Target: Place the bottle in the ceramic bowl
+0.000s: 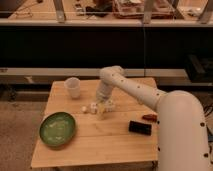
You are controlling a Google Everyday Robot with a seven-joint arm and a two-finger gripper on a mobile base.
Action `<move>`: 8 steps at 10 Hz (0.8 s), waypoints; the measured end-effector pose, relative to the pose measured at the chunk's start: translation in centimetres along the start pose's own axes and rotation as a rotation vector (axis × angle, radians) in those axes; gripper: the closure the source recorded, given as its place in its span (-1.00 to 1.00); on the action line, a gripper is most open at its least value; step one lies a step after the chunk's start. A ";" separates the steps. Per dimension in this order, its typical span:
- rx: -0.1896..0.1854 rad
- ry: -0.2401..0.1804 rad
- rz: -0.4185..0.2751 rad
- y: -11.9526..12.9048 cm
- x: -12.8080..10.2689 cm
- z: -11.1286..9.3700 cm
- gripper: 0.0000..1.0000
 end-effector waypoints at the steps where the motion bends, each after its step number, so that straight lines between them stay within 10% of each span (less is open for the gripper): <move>1: -0.001 0.031 0.028 -0.4 0.6 1.0 -0.30; 5: -0.036 0.020 0.110 -0.7 0.7 2.4 0.23; 8: 0.038 -0.126 0.100 -2.0 -0.8 -4.5 0.87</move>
